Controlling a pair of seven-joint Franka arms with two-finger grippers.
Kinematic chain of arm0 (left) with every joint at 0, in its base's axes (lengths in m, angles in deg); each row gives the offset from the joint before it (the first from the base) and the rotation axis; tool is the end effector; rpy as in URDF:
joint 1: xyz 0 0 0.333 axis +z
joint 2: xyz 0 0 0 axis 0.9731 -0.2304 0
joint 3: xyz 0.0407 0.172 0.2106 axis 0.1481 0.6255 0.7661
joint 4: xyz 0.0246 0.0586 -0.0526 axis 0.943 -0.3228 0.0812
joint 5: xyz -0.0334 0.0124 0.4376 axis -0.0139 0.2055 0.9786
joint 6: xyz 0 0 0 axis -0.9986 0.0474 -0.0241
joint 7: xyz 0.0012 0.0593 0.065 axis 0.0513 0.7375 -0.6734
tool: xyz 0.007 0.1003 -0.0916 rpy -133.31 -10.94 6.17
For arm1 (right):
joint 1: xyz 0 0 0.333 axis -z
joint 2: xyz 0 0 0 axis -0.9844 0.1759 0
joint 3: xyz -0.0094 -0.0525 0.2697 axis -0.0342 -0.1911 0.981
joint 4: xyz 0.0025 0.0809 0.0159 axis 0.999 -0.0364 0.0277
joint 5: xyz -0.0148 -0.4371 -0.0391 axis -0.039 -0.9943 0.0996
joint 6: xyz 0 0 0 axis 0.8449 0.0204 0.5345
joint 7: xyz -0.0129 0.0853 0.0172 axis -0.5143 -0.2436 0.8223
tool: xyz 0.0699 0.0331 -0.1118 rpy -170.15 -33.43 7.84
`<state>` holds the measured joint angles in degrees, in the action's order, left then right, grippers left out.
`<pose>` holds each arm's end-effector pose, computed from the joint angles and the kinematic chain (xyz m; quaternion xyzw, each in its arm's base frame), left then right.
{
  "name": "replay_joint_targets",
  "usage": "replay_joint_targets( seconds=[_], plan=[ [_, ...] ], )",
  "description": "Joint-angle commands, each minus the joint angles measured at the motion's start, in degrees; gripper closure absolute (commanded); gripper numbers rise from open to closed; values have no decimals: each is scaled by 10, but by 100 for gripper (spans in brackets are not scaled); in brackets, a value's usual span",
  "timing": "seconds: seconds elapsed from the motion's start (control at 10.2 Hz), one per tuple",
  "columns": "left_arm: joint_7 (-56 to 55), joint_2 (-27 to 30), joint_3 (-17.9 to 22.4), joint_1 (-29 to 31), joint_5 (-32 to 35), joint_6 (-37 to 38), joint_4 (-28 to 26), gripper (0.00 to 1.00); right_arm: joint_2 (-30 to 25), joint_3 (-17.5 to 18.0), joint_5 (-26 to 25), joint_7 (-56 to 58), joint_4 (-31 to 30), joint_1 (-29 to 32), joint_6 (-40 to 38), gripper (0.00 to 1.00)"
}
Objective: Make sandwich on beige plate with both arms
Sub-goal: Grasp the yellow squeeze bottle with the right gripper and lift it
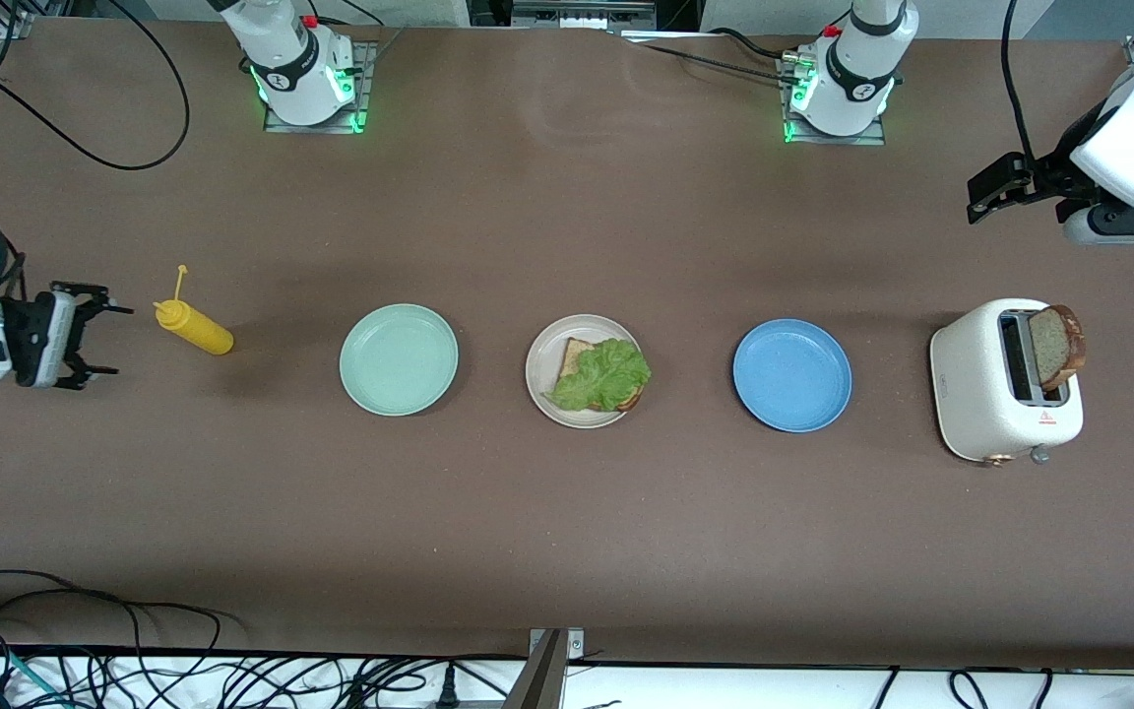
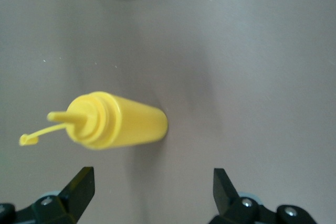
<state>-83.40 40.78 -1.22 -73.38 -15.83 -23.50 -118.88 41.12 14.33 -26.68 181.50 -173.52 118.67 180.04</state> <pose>0.5792 -0.0513 0.5520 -0.9984 -0.0111 0.0542 0.0122 0.6102 -0.1718 0.1822 -0.7627 -0.6141 -0.0236 0.2016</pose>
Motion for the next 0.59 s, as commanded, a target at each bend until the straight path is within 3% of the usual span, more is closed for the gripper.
replay_joint_targets(
  seconds=[0.0,0.49],
  plan=[
    [14,-10,0,6,-14,9,16,0,0,7,26,53,-39,21,25,0],
    [15,-10,7,6,-15,9,16,0,14,7,48,96,-80,34,43,0]
  ],
)
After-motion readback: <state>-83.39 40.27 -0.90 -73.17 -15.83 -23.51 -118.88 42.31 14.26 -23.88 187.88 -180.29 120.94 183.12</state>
